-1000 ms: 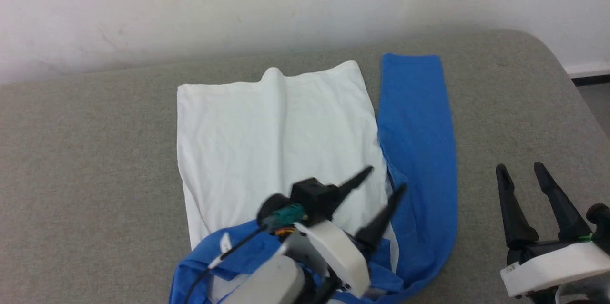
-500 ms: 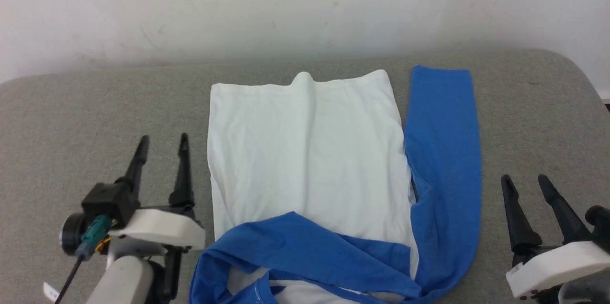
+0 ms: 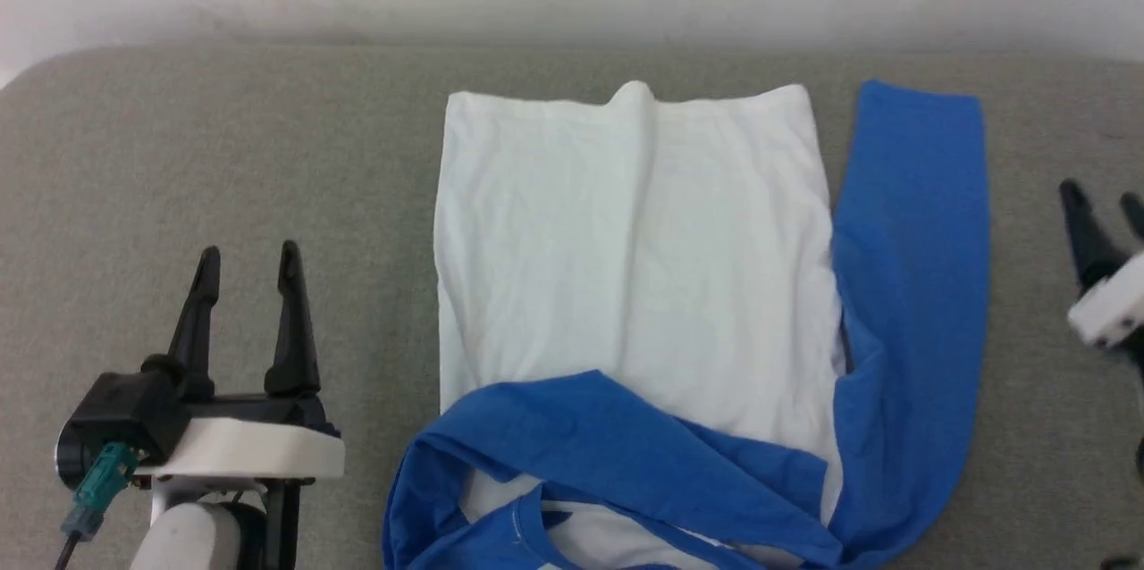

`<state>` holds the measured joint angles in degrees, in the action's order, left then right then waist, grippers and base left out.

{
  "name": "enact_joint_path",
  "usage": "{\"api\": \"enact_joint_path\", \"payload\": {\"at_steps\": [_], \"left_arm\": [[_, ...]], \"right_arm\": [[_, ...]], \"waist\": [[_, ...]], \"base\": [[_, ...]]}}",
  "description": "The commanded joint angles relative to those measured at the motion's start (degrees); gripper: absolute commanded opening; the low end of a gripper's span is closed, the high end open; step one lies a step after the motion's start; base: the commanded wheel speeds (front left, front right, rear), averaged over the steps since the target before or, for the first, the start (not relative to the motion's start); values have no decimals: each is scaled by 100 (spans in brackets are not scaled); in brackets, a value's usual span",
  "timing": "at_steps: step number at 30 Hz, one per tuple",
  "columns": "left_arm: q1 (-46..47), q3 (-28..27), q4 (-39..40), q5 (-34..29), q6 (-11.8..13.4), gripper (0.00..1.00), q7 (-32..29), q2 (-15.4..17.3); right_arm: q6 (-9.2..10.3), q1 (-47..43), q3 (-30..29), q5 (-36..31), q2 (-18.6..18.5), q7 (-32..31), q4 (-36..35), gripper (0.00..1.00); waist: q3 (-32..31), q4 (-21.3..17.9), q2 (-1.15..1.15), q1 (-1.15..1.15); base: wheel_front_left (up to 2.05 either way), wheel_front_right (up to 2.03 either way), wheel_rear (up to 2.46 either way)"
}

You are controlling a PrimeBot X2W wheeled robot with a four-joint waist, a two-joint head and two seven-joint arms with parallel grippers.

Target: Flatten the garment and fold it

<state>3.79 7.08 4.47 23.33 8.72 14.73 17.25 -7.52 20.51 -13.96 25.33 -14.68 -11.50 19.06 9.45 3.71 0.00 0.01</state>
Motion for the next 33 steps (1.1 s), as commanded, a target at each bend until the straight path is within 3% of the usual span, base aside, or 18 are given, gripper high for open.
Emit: {"api": "enact_joint_path", "payload": {"at_steps": [1,7,16,24,29,30,32,33], "left_arm": [[139,-43,28,-57,-139,100,26,-75],[509,-125,114,-153,-494,100,27,-475],[974,-251,311,-439,-867,100,27,-921],[1275,-244,393,-699,-1146,100,27,-1182],[1311,-294,314,-790,-1245,100,27,-1280],[1307,-306,292,-803,-1260,100,27,-1294],[1291,-336,245,-829,-1286,100,27,-1319],[1283,-353,222,-840,-1298,100,27,-1329]], "right_arm": [[3,421,7,76,-147,-113,336,100],[3,1959,-69,223,-751,-717,1634,100],[3,3523,425,-85,-1348,-1821,2376,100],[3,4187,635,-451,-1500,-2277,2993,100],[3,4224,485,-581,-1441,-3130,3688,100],[3,4231,429,-615,-1431,-3289,3809,58],[3,4259,382,-670,-1359,-3494,3930,0],[3,4271,384,-700,-1332,-3484,3917,0]], "waist": [[555,375,0,-1],[1335,692,0,-1],[2172,935,0,-1],[2569,1008,0,-1],[2551,992,0,-1],[2532,991,0,-1],[2480,987,0,-1],[2458,982,0,-1]], "base": [[0,0,0],[0,0,0],[0,0,0],[0,0,0],[0,0,0],[0,0,0],[0,0,0],[0,0,0]]}}
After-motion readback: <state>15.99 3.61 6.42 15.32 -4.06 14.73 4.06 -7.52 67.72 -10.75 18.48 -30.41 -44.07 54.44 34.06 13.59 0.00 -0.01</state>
